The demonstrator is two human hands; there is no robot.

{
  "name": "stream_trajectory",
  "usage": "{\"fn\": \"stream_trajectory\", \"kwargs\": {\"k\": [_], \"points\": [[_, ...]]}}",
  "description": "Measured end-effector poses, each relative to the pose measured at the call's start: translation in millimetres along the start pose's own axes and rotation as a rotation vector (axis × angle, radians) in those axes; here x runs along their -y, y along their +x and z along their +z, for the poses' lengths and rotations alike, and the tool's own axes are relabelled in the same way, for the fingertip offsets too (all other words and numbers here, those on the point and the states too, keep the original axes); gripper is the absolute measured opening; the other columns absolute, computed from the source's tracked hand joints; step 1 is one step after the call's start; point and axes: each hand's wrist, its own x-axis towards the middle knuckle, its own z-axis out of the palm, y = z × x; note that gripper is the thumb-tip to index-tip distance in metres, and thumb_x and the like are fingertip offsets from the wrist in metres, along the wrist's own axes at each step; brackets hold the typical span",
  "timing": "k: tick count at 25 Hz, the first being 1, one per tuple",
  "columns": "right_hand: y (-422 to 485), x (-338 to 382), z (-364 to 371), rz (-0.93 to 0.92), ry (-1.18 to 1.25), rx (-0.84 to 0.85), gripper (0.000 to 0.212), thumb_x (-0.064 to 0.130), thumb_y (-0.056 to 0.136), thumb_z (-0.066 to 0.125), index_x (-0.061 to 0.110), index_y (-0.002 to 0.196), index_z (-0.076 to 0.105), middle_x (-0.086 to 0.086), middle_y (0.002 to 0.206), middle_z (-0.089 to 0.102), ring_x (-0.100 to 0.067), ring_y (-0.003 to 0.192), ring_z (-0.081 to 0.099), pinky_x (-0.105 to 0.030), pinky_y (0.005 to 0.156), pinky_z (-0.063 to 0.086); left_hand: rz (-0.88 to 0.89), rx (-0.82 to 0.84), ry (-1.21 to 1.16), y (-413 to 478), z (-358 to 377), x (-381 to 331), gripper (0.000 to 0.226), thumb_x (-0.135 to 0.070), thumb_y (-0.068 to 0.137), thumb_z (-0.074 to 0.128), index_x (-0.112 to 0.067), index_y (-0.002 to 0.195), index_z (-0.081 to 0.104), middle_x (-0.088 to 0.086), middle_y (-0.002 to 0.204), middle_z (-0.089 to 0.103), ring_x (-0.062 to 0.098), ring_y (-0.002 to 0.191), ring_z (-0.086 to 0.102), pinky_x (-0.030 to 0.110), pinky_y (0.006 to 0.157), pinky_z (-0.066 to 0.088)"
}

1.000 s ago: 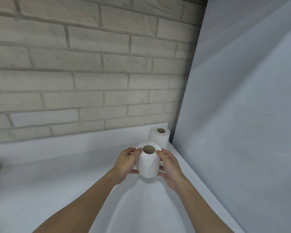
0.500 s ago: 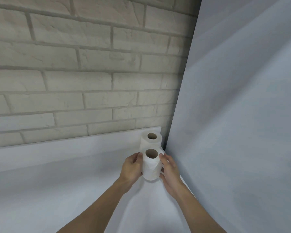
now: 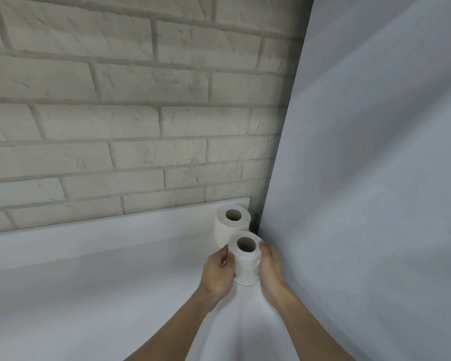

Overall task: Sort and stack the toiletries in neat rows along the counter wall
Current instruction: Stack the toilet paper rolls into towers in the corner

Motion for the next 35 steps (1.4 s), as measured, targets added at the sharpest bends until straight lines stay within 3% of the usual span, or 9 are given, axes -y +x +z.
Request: {"fn": "stream_trajectory", "kwargs": {"k": [9,16,19,23,28,32,35], "points": [[15.0,5.8,-1.9,-0.017,-0.058,0.040,0.033,0.035,0.104,0.029,0.024,0.114,0.059,0.000,0.110,0.068,-0.019,0.105,0.063,-0.041,0.093,0.051,-0.035,-0.052,-0.007,16.3,11.3,0.5,0.033,-0.026,0.097,0.047,-0.051,0.100,0.067,-0.020,0.107,0.070,0.007,0.107,0.064,0.041,0.099,0.050],[16.8,5.8,0.5,-0.024,-0.077,0.014,0.032,0.036,0.102,0.032,0.027,0.111,0.061,0.002,0.108,0.070,-0.019,0.103,0.065,-0.044,0.097,0.051,-0.073,-0.035,0.002,15.9,8.6,-2.8,0.026,-0.025,0.099,0.046,-0.039,0.112,0.064,-0.014,0.113,0.068,0.010,0.110,0.062,0.040,0.101,0.049],[14.1,9.1,1.9,-0.057,-0.089,-0.015,0.032,0.034,0.100,0.035,0.027,0.120,0.060,0.003,0.119,0.067,-0.020,0.113,0.062,-0.045,0.101,0.049,-0.087,-0.006,0.049,11.1,3.2,-8.2,0.029,-0.025,0.100,0.045,-0.031,0.126,0.057,-0.008,0.126,0.062,0.015,0.118,0.057,0.034,0.102,0.046],[4.5,23.6,0.0,-0.135,-0.161,-0.078,0.044,0.031,0.102,0.038,0.023,0.145,0.039,0.007,0.143,0.047,-0.015,0.134,0.044,-0.037,0.114,0.035,-0.140,-0.071,0.127,1.7,-12.4,-15.8,0.051,-0.030,0.098,0.050,-0.022,0.146,0.037,-0.001,0.146,0.042,0.021,0.132,0.044,0.035,0.109,0.038],[-21.3,51.4,6.4,-0.412,-0.372,-0.108,0.039,0.026,0.102,0.042,0.024,0.140,0.047,0.003,0.138,0.050,-0.012,0.121,0.050,-0.022,0.100,0.038,-0.039,-0.128,0.241,-13.6,-47.5,-36.9,0.049,-0.030,0.096,0.052,-0.026,0.143,0.039,-0.002,0.146,0.042,0.021,0.128,0.048,0.033,0.104,0.042],[-54.0,65.2,37.9,-0.651,-0.569,-0.004,0.034,0.022,0.099,0.047,0.024,0.131,0.057,0.005,0.128,0.059,-0.013,0.120,0.052,-0.028,0.102,0.045,0.032,-0.174,0.353,-35.8,-80.5,-48.9,0.052,-0.028,0.092,0.057,-0.027,0.142,0.040,-0.001,0.146,0.041,0.021,0.130,0.045,0.033,0.104,0.042],[-81.3,73.1,64.6,-0.566,-0.627,0.168,0.035,0.027,0.100,0.046,0.027,0.134,0.054,0.007,0.133,0.051,-0.012,0.129,0.046,-0.021,0.100,0.038,0.079,-0.194,0.460,-57.0,-108.1,-57.3,0.054,-0.029,0.092,0.058,-0.028,0.142,0.038,-0.002,0.147,0.039,0.021,0.130,0.044,0.030,0.103,0.041]]}}
